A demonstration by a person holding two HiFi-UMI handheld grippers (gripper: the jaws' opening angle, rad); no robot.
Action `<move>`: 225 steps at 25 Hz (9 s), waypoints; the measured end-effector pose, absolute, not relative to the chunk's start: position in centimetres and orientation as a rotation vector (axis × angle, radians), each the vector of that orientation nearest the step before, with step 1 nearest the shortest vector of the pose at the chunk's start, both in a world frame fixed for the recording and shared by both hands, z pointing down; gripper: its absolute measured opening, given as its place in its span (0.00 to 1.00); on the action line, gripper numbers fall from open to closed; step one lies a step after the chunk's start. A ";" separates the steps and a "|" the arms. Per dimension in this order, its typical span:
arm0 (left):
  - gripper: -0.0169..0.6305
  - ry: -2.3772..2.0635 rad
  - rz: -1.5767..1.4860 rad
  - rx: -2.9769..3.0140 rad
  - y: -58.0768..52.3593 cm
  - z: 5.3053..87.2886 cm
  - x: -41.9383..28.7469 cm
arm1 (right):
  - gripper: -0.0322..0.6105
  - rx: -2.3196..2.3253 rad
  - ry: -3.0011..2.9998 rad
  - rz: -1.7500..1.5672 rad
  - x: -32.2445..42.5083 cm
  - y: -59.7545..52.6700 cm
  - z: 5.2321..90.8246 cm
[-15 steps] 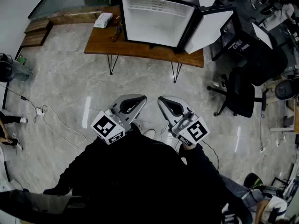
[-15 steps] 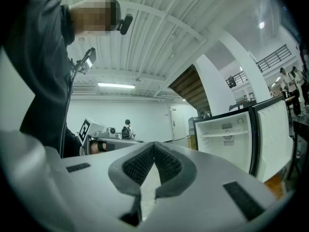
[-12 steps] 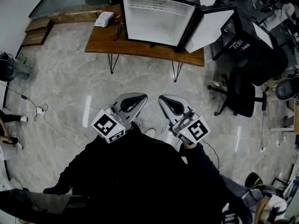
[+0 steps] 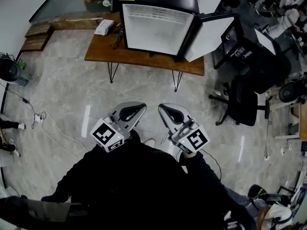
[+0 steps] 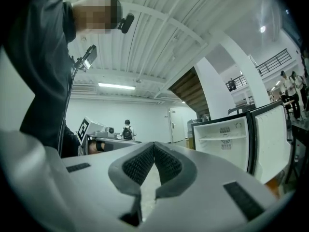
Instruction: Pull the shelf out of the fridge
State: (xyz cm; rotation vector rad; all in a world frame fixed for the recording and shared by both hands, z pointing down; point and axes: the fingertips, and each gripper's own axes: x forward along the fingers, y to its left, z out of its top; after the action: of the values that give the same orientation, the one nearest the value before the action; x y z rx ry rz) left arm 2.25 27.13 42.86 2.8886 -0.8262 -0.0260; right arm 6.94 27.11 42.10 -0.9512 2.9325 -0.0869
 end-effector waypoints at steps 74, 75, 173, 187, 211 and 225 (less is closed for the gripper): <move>0.10 -0.903 -0.966 1.574 -42.0 54.9 -4.8 | 0.10 -1.214 1.310 -1.161 18.6 -40.1 56.0; 0.10 -0.904 -0.967 1.563 -41.9 54.7 -4.8 | 0.10 -1.217 1.309 -1.171 18.5 -39.9 55.7; 0.07 -0.867 -0.876 1.412 -30.2 39.3 -8.9 | 0.37 -1.247 1.416 -1.355 14.2 -27.2 38.9; 0.42 -0.872 -0.919 1.394 -30.7 37.3 -8.9 | 0.69 -1.251 1.378 -1.423 14.2 -29.5 39.2; 0.53 -0.852 -0.909 1.438 -30.7 36.5 -8.6 | 0.70 -1.184 1.402 -1.452 13.0 -28.6 39.8; 0.60 -0.838 -0.901 1.473 -30.4 35.9 -8.4 | 0.69 -1.080 1.444 -1.490 10.7 -28.0 39.6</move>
State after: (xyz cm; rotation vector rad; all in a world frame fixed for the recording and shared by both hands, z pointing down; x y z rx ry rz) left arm -8.38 -30.40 35.88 1.4726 -0.8379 -0.9013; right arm 10.65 -28.01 39.63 -1.0802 1.4441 -1.4897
